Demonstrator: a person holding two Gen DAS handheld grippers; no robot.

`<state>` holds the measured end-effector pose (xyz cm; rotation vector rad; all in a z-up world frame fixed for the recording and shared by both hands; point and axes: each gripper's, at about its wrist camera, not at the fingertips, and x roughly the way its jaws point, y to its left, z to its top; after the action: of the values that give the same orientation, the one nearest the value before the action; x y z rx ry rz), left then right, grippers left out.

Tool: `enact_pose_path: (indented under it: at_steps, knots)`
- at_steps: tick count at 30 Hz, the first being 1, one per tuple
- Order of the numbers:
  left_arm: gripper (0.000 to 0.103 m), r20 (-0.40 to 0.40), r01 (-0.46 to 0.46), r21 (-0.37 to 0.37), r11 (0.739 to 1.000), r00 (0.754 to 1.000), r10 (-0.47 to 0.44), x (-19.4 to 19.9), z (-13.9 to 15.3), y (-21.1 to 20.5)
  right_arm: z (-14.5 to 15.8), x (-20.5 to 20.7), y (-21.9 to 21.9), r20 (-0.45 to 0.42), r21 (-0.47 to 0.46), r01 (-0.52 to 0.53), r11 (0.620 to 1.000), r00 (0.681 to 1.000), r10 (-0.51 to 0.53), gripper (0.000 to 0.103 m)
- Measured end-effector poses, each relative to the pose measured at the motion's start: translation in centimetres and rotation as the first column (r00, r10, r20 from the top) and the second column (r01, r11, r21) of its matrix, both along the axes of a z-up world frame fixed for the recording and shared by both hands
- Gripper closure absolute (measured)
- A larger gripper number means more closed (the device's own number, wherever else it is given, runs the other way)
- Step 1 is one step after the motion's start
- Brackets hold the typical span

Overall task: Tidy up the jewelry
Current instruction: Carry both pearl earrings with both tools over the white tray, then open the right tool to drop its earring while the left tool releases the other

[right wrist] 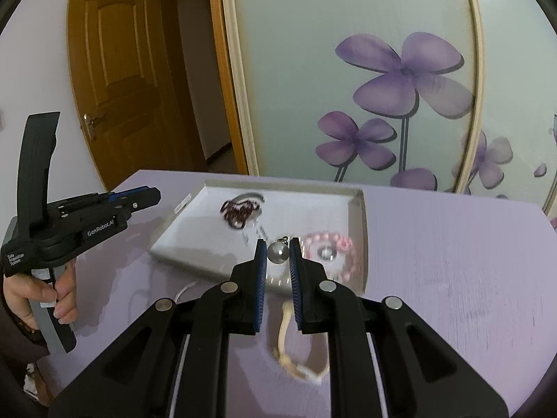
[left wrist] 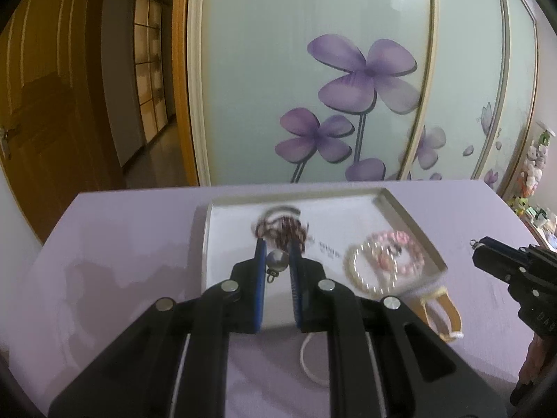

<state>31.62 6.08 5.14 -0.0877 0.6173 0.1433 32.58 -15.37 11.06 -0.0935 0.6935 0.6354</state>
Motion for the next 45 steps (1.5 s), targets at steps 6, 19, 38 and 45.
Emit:
enact_pose_path:
  at_steps: [6,19,38,45]
  knots:
    - [0.09,0.01,-0.003,-0.004,1.0,1.0,0.003,3.0,-0.4,0.3,-1.2,2.9,1.3,-0.013,-0.024,-0.004,1.0,1.0,0.003,0.089]
    - [0.09,-0.009,-0.014,-0.019,1.0,1.0,0.014,6.7,-2.2,1.5,-3.7,8.1,4.0,-0.022,-0.086,-0.014,0.996,1.0,0.012,0.089]
    - [0.09,-0.035,0.023,-0.019,1.0,0.999,-0.024,8.5,-3.8,1.0,-5.6,8.9,3.6,-0.096,-0.083,-0.019,0.996,0.995,0.011,0.071]
    - [0.09,-0.051,0.045,-0.027,0.999,0.998,-0.046,9.3,-4.5,0.5,-5.7,8.9,3.0,-0.101,-0.076,-0.008,0.997,0.995,0.0,0.071]
